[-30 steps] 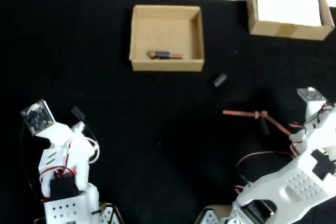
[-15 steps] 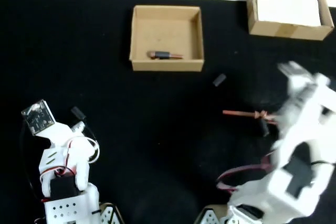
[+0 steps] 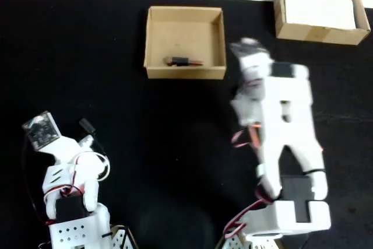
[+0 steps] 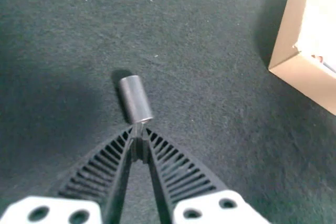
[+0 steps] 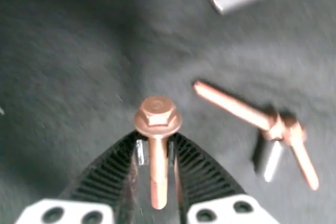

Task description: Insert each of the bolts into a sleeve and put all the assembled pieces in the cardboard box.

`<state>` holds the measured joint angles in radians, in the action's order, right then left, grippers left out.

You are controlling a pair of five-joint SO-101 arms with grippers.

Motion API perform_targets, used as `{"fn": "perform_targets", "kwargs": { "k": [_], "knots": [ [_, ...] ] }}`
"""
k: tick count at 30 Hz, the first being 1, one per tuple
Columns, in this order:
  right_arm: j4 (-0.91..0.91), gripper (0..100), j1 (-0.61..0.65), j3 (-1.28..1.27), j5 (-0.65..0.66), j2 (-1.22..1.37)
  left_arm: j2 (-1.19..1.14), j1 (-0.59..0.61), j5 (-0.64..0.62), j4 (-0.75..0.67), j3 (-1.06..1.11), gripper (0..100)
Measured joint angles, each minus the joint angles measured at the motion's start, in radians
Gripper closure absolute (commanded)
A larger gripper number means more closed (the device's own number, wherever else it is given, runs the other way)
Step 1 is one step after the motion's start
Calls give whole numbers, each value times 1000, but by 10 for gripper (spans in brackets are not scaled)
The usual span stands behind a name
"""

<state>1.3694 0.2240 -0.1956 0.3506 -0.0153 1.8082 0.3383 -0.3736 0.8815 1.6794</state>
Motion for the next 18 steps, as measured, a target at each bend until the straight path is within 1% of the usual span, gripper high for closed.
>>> {"fn": "perform_targets", "kwargs": {
  "k": [3,6,9,14,18],
  "knots": [
    [-77,932,71,-61,-5,0,0,2,0,0,0,987],
    [-144,861,109,-130,-5,0,0,2,0,0,0,987],
    [-193,854,135,-180,-5,0,0,2,0,0,0,987],
    [-227,854,149,-184,-5,-9,0,2,0,0,0,987],
    [-255,854,89,-143,-26,-11,0,2,0,0,0,987]
  ]
}}
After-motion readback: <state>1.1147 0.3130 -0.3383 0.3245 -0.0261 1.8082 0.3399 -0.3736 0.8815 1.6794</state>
